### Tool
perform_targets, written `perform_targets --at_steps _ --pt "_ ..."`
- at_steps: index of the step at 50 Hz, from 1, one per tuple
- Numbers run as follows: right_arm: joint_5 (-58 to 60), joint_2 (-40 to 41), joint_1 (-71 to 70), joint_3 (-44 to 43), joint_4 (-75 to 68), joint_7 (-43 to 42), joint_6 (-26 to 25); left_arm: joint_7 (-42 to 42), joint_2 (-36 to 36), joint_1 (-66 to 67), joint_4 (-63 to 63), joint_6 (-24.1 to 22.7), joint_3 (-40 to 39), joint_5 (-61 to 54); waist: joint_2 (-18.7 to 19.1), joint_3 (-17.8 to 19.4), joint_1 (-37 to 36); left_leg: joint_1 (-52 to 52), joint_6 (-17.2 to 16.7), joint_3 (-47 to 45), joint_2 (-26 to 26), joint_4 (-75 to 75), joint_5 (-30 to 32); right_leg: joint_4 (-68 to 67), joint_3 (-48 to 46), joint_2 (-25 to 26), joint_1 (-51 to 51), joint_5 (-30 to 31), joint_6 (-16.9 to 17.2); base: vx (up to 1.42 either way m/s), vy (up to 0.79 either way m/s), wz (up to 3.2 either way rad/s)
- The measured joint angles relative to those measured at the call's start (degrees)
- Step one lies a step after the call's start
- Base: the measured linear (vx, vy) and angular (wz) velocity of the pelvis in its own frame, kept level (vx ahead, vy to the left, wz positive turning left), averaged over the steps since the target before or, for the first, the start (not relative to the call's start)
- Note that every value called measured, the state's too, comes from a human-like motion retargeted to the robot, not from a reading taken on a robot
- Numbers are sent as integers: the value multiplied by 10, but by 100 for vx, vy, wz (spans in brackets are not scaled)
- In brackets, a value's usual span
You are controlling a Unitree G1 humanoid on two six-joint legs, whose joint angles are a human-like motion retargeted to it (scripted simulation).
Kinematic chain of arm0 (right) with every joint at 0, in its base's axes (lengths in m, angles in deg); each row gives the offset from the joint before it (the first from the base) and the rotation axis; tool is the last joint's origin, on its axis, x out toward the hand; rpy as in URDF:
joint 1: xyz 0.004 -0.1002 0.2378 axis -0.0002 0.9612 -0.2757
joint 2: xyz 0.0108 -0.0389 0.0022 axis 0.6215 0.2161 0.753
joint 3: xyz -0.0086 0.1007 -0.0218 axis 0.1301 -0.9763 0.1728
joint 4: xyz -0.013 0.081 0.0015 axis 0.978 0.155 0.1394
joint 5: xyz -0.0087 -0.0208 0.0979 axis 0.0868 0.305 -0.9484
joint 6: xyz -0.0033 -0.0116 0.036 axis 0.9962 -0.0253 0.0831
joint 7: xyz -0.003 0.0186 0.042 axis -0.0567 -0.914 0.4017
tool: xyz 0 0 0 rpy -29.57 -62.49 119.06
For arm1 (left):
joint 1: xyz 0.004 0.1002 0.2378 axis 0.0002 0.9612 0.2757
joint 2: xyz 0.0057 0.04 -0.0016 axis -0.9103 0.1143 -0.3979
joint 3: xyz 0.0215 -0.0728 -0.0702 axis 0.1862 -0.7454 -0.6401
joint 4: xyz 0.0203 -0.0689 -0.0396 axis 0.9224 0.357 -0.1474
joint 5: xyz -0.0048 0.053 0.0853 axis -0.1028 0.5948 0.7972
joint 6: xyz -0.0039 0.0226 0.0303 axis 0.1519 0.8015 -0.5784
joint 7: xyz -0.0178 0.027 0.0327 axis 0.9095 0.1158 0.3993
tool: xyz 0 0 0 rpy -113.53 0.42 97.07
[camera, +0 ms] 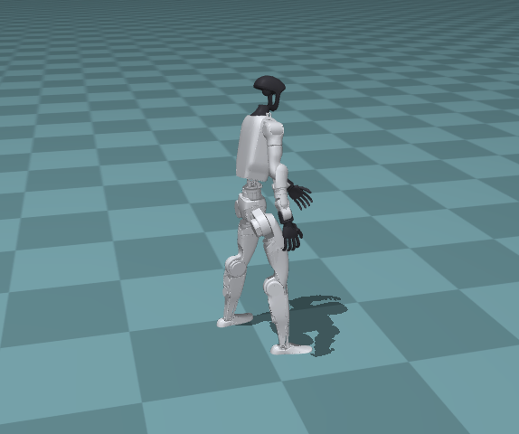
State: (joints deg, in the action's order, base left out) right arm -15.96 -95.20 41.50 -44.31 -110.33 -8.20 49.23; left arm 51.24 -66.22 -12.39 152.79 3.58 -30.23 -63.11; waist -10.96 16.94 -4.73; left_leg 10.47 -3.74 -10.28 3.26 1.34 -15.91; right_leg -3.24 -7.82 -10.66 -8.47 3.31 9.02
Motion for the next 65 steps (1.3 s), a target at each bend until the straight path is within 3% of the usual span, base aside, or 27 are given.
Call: perform_targets --at_steps 3,7,12,15,19,22,27,32,35,40,42,46,50,53,56,60,62,65 --pt "14 -1 -5 -6 2 -9 -4 -7 5 -10 -19 -7 11 -10 6 4 7 25 -8 -3 -4 -2 -21 79 -9 0 -7 26 14 48 -7 -1" --pt "13 -18 -27 -24 14 -16 -7 -4 13 10 -36 0 16 -4 33 -7 42 43 -3 0 -1 -12 -37 78 -19 -1 0 65 -2 52 -8 4" --pt "-9 -42 -55 -38 36 -22 9 17 22 88 -51 11 13 74 74 -17 80 56 38 -9 4 -75 -34 13 -12 -5 20 -12 7 57 -13 -13" --pt "-51 -49 -66 -23 45 -30 13 37 29 146 -54 29 1 132 82 -11 69 37 52 -23 3 -191 -23 4 9 -11 53 -45 8 57 -17 -69" --pt "-57 -51 -86 3 36 -47 2 58 38 228 -52 45 -30 95 83 -17 32 -81 51 -20 0 -429 -27 11 44 -21 73 -69 2 49 -9 -86" --pt "-40 -47 -114 26 14 -45 -1 57 45 283 -31 45 -67 71 79 -19 -1 -136 58 -46 0 -481 -49 12 73 -27 79 -85 2 48 1 -95" --pt "-2 -27 -163 45 -6 -35 -3 67 41 331 45 52 -109 80 59 -7 -47 -154 58 -108 7 -312 -38 3 106 -31 89 -104 5 47 7 -68" --pt "-45 5 -163 66 22 -50 42 71 20 348 128 22 -90 60 43 -13 -79 -138 53 -150 19 -34 36 -16 101 -13 112 -140 10 53 16 -17" --pt "-48 24 -143 92 37 -39 51 82 4 349 163 18 -74 51 27 -29 -100 -124 28 -124 25 32 107 -28 95 -3 134 -160 0 60 20 -14" --pt "-44 33 -100 94 55 -32 57 69 -16 317 157 8 -68 27 7 -37 -105 -66 17 -88 32 2 58 -89 74 4 183 -151 -17 61 25 38" --pt "-52 32 -79 77 57 -39 65 52 -17 290 142 0 -65 24 11 -36 -101 -43 20 -72 41 -13 38 -179 61 12 170 -132 -28 56 24 68" --pt "-45 23 -44 43 54 -57 62 19 -8 216 104 0 -51 35 13 -49 -95 -30 24 -52 52 -32 12 -419 31 5 54 -122 -48 47 18 49" --pt "-22 8 -28 25 40 -49 45 7 12 125 74 10 -23 50 19 -52 -74 -14 18 -33 51 -27 -4 -494 -31 -33 -22 -146 -66 44 11 57" --pt "-12 -4 -25 17 27 -25 31 12 26 64 53 13 6 57 31 -46 -47 6 16 -14 51 -20 -9 -426 -42 -26 -46 -144 -58 45 5 65" --pt "-12 -14 -28 9 19 -16 18 9 32 17 26 15 33 46 37 -39 -21 21 17 -1 45 -23 -17 -276 -36 -14 -49 -118 -43 46 -3 44" --pt "-2 -20 -38 -3 14 -27 -2 -8 23 -25 -10 14 60 23 30 -24 6 50 23 5 18 -42 -31 -29 -37 -18 -25 -26 -11 52 -11 15" --pt "4 -18 -43 -9 11 -33 -8 -14 15 -31 -24 11 67 23 31 -22 12 64 31 6 11 -53 -33 21 -10 -15 -15 35 -4 56 -15 -19" --pt "-9 -16 -54 -6 4 -35 -5 -15 4 -21 -37 16 62 46 48 -25 13 76 38 5 18 -86 -23 3 3 -6 2 -9 -29 60 -16 -43"
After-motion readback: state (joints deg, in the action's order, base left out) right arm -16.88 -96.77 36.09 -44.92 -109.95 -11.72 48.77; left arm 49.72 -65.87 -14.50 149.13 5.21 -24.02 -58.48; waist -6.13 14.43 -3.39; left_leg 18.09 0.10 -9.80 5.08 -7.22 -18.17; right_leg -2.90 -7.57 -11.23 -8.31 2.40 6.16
